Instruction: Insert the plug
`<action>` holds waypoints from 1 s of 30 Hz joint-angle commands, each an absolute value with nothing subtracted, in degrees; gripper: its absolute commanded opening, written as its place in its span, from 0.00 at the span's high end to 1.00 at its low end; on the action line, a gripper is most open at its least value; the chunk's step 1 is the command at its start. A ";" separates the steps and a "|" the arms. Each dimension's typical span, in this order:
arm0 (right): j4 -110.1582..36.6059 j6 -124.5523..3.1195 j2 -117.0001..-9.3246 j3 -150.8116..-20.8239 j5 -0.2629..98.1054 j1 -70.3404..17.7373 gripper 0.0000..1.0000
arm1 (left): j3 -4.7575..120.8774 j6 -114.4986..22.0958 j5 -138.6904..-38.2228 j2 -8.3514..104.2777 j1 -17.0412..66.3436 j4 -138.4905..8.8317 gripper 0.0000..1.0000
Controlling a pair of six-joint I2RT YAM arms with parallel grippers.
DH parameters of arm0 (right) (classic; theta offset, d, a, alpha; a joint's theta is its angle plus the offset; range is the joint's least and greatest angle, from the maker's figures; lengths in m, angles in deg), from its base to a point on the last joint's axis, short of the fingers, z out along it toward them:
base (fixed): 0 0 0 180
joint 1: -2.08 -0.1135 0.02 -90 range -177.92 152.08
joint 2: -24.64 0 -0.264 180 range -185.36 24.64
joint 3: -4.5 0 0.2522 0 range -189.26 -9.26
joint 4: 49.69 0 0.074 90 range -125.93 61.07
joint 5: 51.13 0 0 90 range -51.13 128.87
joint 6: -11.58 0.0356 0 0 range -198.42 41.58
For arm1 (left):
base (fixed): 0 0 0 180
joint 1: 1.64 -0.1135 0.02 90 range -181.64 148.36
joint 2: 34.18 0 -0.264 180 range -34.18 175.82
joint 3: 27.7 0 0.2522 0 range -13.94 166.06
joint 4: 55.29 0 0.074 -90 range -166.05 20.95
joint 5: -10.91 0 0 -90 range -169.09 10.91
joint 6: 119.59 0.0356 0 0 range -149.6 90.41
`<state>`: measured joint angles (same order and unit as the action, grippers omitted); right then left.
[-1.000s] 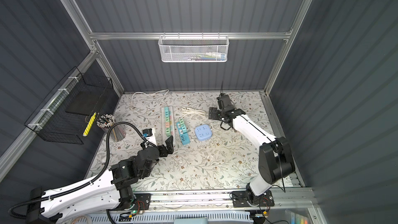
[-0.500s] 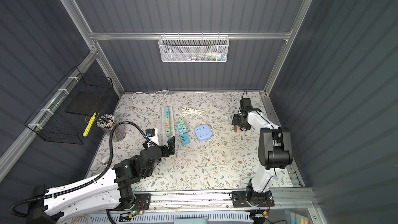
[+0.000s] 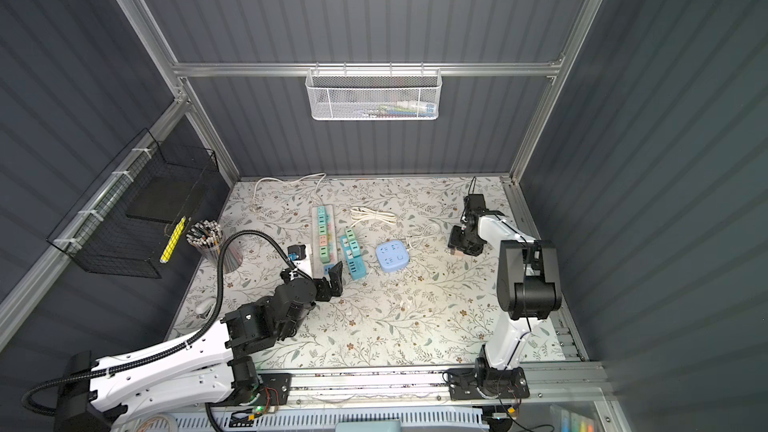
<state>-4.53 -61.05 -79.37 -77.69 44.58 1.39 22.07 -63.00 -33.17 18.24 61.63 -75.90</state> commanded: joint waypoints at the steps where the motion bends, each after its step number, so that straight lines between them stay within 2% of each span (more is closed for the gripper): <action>1: -3.49 -61.28 -80.21 -77.50 45.02 1.55 0.44 | 24.73 -61.35 -33.21 18.04 61.12 -76.70 0.00; 3: -3.45 -61.10 -80.55 -77.56 44.98 1.51 0.39 | 24.73 -61.32 -33.14 17.88 61.12 -76.68 0.00; 7: -2.06 -61.19 -82.38 -78.92 44.26 1.54 0.38 | 24.92 -61.37 -33.35 18.01 61.12 -76.86 0.00; 11: -2.15 -60.97 -82.54 -78.74 44.36 1.50 0.42 | 25.59 -60.94 -33.38 18.21 61.12 -77.22 0.00; 15: -2.79 -60.31 -81.70 -78.24 44.74 1.06 0.50 | 25.56 -60.62 -33.29 18.46 61.03 -76.58 0.00; 24: -5.17 -59.45 -76.50 -74.44 45.37 -1.45 0.52 | 25.85 -60.97 -33.91 19.37 60.94 -76.32 0.00; 30: -7.43 -57.28 -68.67 -67.33 45.22 -8.99 0.52 | 25.01 -61.16 -33.65 19.51 60.77 -76.65 0.00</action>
<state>-6.60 -58.89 -71.67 -69.56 44.93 -5.56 24.36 -61.67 -33.76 19.27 61.25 -76.32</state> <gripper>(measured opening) 0.521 0.999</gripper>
